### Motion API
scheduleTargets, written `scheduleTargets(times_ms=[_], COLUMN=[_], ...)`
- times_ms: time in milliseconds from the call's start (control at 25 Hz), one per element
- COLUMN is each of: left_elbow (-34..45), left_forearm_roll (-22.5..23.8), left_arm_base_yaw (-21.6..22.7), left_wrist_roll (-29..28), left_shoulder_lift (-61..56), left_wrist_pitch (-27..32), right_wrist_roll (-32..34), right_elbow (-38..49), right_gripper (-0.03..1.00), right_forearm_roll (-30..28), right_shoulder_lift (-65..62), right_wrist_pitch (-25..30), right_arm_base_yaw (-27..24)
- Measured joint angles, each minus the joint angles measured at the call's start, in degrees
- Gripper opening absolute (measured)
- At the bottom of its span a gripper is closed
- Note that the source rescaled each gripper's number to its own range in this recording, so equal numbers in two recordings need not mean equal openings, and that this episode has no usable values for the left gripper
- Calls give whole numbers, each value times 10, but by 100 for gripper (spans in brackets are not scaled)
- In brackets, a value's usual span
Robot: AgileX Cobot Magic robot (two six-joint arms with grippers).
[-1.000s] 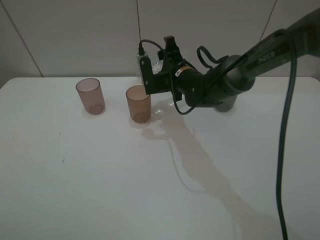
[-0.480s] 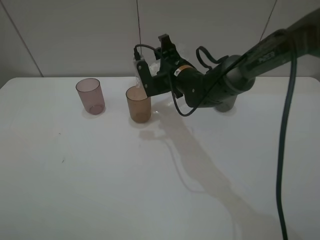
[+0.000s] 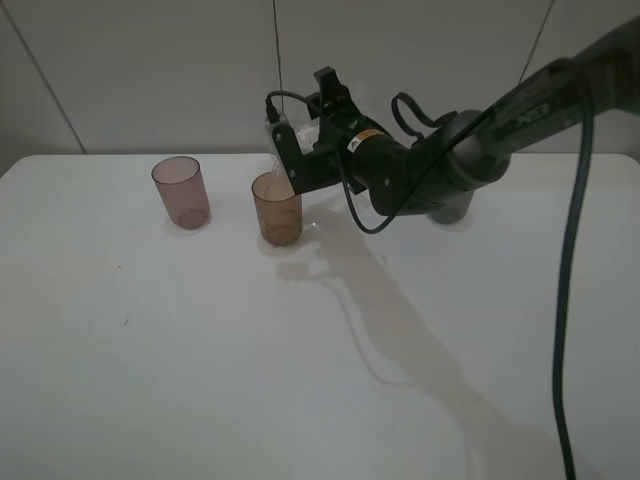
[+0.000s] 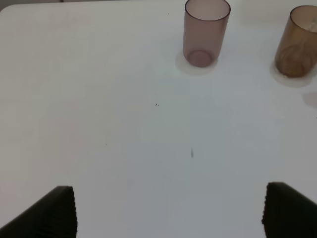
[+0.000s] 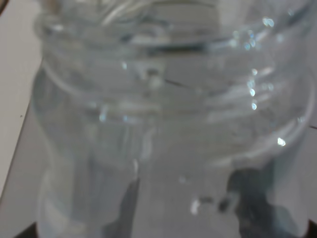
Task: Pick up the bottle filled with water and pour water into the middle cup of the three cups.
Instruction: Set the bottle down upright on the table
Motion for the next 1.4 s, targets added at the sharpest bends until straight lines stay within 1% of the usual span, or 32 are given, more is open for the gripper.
scheduleTargets(times_ms=[320, 440, 560, 760, 1080, 1400], left_elbow=[0, 0, 0, 0, 0, 0], left_forearm_roll=[0, 0, 0, 0, 0, 0], left_arm_base_yaw=[0, 0, 0, 0, 0, 0], left_wrist_roll=[0, 0, 0, 0, 0, 0], left_shoulder_lift=[0, 0, 0, 0, 0, 0], left_wrist_pitch=[0, 0, 0, 0, 0, 0], right_wrist_roll=[-16, -22, -39, -47, -98, -105], right_elbow=[-2, -2, -2, -2, -2, -2], right_gripper=[0, 0, 0, 0, 0, 0], right_forearm_roll=[-1, -9, -10, -10, -10, -11], right_shoulder_lift=[0, 0, 0, 0, 0, 0], right_wrist_pitch=[-23, -32, -33, -43, -55, -80], right_arm_base_yaw=[0, 0, 0, 0, 0, 0])
